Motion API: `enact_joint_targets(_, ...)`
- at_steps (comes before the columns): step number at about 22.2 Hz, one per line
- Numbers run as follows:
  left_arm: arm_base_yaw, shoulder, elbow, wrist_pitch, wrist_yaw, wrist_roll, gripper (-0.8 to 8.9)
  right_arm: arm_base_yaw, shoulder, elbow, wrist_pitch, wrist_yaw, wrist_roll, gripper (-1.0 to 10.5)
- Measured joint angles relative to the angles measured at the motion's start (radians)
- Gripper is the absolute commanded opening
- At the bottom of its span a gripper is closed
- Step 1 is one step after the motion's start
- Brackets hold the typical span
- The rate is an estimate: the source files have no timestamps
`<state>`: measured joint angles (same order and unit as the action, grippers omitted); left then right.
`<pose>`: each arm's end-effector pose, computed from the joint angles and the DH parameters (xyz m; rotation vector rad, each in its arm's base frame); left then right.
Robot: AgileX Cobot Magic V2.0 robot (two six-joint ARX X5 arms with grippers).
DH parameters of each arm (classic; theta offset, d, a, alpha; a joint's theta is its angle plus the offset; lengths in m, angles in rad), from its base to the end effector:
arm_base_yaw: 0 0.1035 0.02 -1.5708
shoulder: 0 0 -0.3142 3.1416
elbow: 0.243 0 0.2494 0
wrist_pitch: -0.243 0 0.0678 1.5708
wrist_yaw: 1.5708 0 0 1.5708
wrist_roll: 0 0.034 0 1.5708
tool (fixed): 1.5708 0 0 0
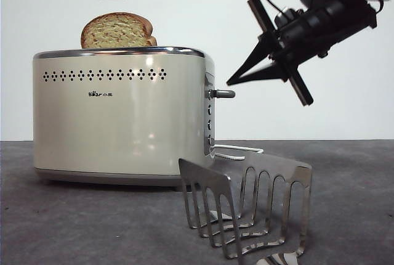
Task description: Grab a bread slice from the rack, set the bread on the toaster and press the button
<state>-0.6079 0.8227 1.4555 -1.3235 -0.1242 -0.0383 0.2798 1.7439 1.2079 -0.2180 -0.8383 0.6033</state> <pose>0.0387 -0.0218 0.4607 0.2133 0.6593 -0.4513 0.3572 0.1289 0.2790 0.7311 1.0697 0.8077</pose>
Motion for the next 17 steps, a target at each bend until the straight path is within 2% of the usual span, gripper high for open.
enact_joint_targets(6, 0.0, 0.003, 0.0, 0.0, 0.0, 0.0, -0.08, 0.004, 0.048, 0.004, 0.006, -0.003, -0.01, -0.1)
enact_joint_targets(11, 0.0, 0.002, 0.0, 0.0, 0.0, 0.0, -0.08, 0.007, 0.066, 0.009, -0.021, 0.05, -0.021, -0.1)
enact_joint_targets(17, 0.0, 0.003, 0.0, 0.0, 0.0, 0.0, -0.08, 0.006, 0.123, 0.013, -0.048, 0.045, -0.036, -0.1)
